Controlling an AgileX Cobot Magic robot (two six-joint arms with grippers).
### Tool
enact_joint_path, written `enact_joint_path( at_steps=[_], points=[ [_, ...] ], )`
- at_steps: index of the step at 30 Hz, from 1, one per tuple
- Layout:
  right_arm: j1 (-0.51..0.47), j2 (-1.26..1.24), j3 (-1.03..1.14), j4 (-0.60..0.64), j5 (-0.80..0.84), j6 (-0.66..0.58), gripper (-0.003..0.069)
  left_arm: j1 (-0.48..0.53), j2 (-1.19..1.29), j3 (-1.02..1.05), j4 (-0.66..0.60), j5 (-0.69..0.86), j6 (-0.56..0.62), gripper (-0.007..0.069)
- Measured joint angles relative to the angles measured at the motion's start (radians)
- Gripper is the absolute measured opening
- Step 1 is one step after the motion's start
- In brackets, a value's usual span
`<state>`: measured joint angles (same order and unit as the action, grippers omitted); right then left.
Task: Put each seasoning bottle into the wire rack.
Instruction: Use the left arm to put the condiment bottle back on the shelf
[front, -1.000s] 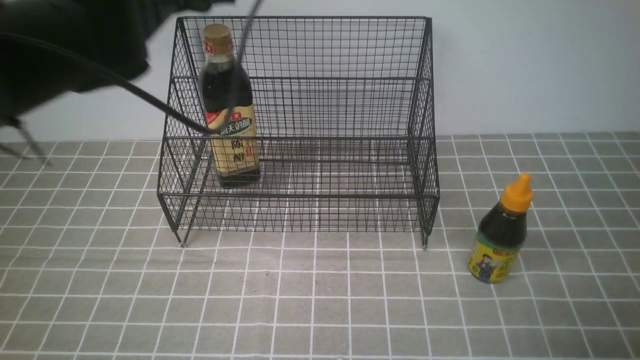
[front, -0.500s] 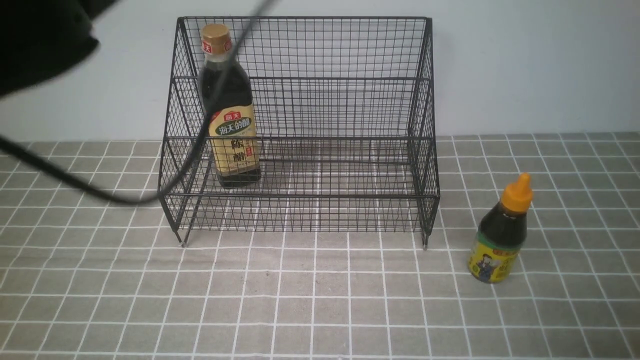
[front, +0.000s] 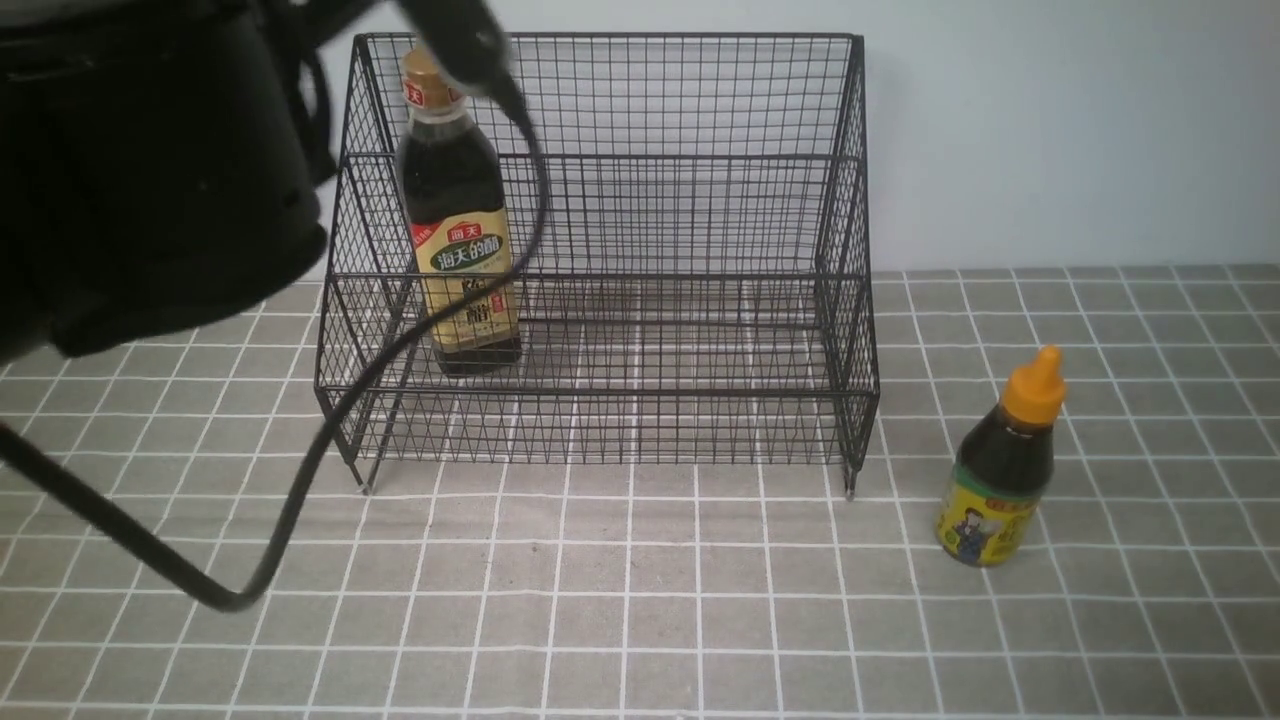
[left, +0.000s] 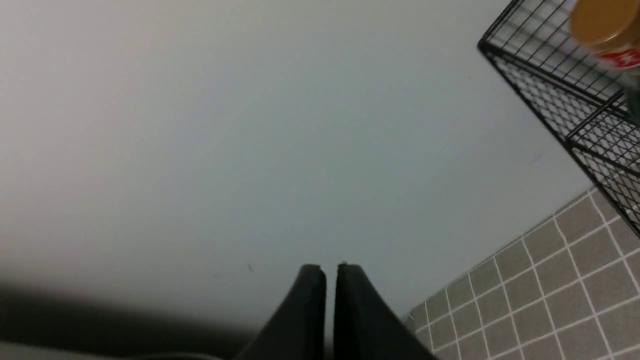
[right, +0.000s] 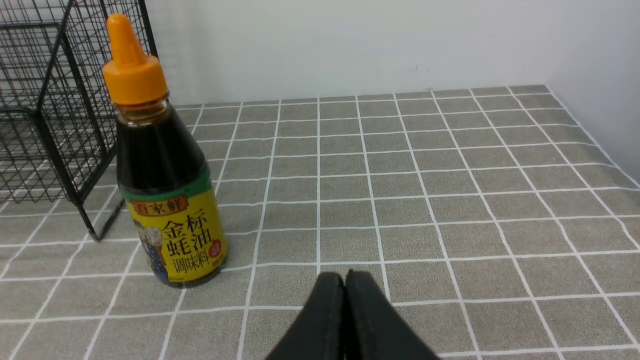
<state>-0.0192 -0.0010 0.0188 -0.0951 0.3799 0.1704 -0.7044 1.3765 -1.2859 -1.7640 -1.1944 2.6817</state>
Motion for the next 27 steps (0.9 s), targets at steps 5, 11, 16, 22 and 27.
enact_joint_path(
  at_steps=[5,11,16,22,27],
  points=[
    [0.000,0.000,0.000,0.000,0.000,0.000,-0.0015,-0.004,-0.083,0.000,0.000,-0.012,-0.323,0.0015],
    [0.000,0.000,0.000,0.000,0.000,0.000,-0.0015,-0.004,-0.265,0.000,0.000,0.239,-0.782,0.0015],
    [0.000,0.000,0.000,0.000,0.000,0.000,-0.0015,-0.004,-0.381,0.000,0.000,0.552,-0.963,0.0015],
    [0.000,0.000,0.000,0.000,0.000,0.000,-0.0015,-0.005,-0.463,0.032,0.002,0.939,-1.051,0.0015],
    [0.000,0.000,0.000,0.000,0.000,0.000,-0.0015,-0.005,-0.505,0.128,0.015,1.144,-1.155,0.0015]
  ],
)
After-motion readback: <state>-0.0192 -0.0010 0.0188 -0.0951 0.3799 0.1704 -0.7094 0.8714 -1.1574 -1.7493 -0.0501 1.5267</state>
